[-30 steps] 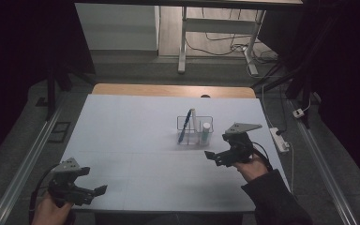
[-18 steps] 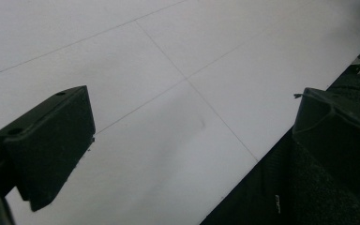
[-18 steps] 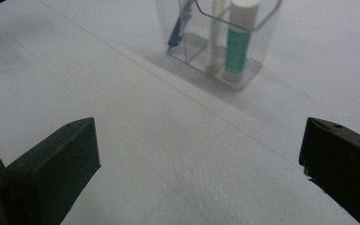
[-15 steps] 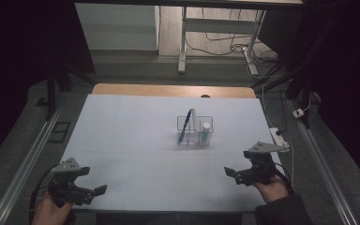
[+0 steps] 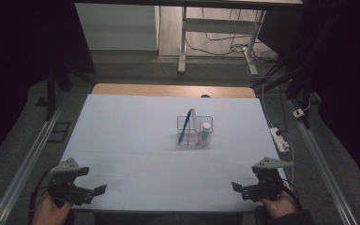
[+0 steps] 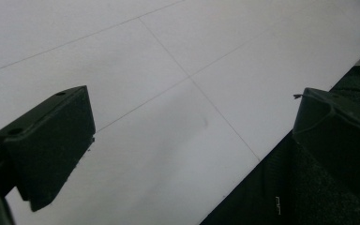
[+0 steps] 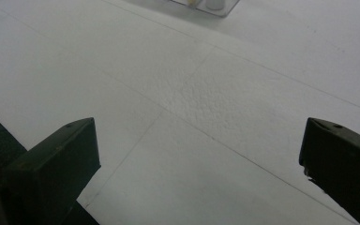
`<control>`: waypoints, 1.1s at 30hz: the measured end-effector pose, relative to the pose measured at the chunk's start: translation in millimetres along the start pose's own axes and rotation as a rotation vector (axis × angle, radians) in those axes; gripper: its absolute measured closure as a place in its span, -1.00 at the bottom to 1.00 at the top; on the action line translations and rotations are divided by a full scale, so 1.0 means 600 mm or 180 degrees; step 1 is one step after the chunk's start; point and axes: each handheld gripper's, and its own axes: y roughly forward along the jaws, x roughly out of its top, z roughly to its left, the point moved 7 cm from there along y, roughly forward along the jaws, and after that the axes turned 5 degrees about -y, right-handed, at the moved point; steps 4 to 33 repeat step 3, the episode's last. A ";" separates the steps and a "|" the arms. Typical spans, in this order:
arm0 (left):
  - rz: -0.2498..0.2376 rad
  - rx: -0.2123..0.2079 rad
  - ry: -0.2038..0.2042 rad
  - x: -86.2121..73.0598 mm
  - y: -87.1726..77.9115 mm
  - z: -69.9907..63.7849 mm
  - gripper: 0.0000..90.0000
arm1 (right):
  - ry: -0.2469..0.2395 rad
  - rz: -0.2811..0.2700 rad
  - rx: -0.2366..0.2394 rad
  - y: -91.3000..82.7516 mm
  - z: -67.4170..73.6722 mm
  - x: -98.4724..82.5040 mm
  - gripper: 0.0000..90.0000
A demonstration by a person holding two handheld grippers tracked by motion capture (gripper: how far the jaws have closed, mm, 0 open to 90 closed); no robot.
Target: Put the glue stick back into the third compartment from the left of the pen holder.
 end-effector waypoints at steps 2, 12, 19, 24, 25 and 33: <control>-0.0003 -0.0014 -0.0020 0.001 0.000 0.001 -1.00 | 0.0020 0.0009 0.0014 0.001 0.000 0.000 -1.00; -0.0009 -0.0025 -0.0026 0.002 0.000 0.001 -1.00 | 0.0005 0.0013 0.0007 0.002 -0.001 -0.001 -1.00; -0.0009 -0.0025 -0.0026 0.002 0.000 0.001 -1.00 | 0.0005 0.0013 0.0007 0.002 -0.001 -0.001 -1.00; -0.0009 -0.0025 -0.0026 0.002 0.000 0.001 -1.00 | 0.0005 0.0013 0.0007 0.002 -0.001 -0.001 -1.00; -0.0009 -0.0025 -0.0026 0.002 0.000 0.001 -1.00 | 0.0005 0.0013 0.0007 0.002 -0.001 -0.001 -1.00; -0.0009 -0.0025 -0.0026 0.002 0.000 0.001 -1.00 | 0.0005 0.0013 0.0007 0.002 -0.001 -0.001 -1.00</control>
